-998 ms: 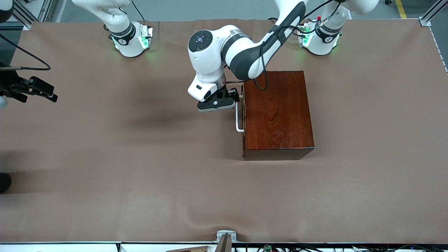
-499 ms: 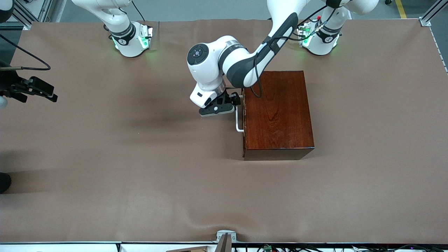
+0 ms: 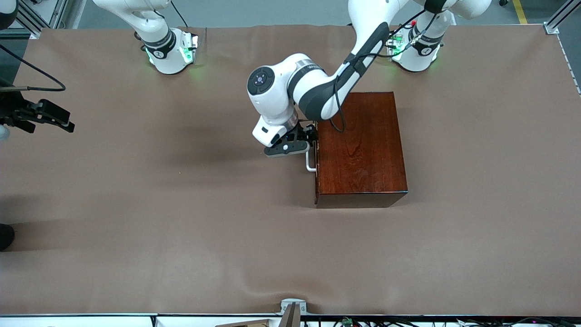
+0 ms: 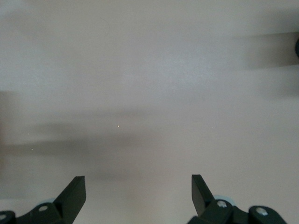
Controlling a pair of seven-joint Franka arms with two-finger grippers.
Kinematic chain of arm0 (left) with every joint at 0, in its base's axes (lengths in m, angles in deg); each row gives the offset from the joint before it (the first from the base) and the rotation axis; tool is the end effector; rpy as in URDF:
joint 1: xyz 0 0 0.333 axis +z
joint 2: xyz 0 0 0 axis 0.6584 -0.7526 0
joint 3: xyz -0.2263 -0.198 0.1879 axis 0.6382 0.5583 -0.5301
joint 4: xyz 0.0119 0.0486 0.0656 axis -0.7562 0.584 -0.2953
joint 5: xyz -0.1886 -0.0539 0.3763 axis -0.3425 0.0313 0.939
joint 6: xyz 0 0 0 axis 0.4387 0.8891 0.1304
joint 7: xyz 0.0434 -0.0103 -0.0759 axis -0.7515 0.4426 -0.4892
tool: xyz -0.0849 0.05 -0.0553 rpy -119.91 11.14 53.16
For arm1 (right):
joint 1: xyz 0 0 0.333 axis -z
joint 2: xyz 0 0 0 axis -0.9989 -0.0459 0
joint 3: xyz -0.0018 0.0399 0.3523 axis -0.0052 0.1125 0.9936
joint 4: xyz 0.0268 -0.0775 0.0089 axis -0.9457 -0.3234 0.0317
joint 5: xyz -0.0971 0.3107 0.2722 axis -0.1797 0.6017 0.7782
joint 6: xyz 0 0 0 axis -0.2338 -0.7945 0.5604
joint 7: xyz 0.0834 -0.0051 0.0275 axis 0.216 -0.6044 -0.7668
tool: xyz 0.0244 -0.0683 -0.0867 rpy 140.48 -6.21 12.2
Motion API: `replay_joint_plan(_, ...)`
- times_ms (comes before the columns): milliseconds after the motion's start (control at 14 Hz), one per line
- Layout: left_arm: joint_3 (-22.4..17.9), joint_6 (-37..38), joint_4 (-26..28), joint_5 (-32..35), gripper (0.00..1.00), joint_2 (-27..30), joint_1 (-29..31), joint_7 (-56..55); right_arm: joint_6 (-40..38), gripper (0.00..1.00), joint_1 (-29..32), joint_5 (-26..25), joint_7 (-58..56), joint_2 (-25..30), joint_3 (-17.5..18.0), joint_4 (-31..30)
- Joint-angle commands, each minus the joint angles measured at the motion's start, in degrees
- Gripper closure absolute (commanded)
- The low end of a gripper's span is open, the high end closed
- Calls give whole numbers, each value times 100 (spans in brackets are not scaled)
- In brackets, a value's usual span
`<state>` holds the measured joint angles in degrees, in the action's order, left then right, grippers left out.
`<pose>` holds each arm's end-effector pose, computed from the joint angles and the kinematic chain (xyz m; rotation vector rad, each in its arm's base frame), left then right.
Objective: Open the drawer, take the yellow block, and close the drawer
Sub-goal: 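Position the left gripper at the white drawer handle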
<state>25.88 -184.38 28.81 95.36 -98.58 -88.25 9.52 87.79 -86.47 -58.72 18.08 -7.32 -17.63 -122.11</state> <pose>0.5001 -0.5910 0.3235 -2.9091 -0.0691 -0.0612 0.5914 -0.0192 0.6530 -3.1144 0.0213 0.0076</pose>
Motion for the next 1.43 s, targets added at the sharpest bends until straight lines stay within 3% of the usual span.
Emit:
replay_joint_plan(0, 4, 80, -117, 84, 0, -177, -13, 19, -24, 0, 103, 30, -53, 111, 66, -55)
replay_joint_plan(1354, -14, -262, -249, 75, 0, -309, -39, -201, -24, 0, 103, 30, -53, 103, 66, -55)
